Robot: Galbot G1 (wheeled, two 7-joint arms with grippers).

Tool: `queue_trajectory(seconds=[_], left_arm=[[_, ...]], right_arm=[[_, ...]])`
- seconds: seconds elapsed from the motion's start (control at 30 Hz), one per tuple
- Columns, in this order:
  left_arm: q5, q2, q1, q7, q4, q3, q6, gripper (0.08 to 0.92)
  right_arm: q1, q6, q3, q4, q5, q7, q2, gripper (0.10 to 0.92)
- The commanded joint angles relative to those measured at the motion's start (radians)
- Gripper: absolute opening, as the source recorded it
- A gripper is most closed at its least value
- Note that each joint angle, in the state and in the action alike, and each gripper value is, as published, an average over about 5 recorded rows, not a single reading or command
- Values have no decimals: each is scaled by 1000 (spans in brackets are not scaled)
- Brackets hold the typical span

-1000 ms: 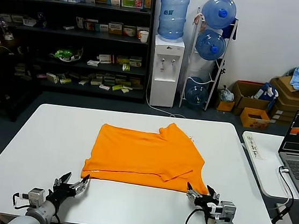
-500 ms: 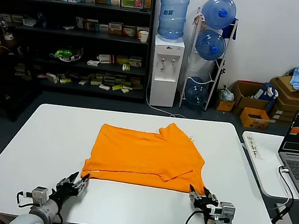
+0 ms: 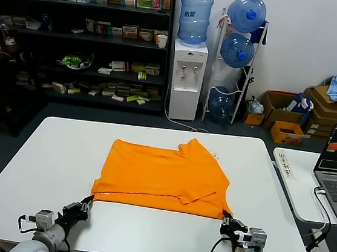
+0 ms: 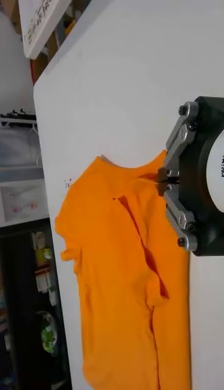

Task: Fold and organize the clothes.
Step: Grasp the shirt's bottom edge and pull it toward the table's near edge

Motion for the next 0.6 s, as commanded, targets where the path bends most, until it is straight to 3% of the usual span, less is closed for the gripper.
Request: queue_trajectory(seconds=[0.03, 0.37, 0.6], left_arm=[[-34, 18, 15, -3, -44, -9, 3, 91], [-153, 92, 104, -45, -200, -71, 31, 92], [-205, 129, 187, -99, -274, -136, 70, 92]], right_arm=[[-48, 8, 9, 69, 15, 5, -19, 124], [-240, 55, 58, 250, 38, 19, -76, 124], [-342, 65, 85, 278, 17, 27, -90, 124]])
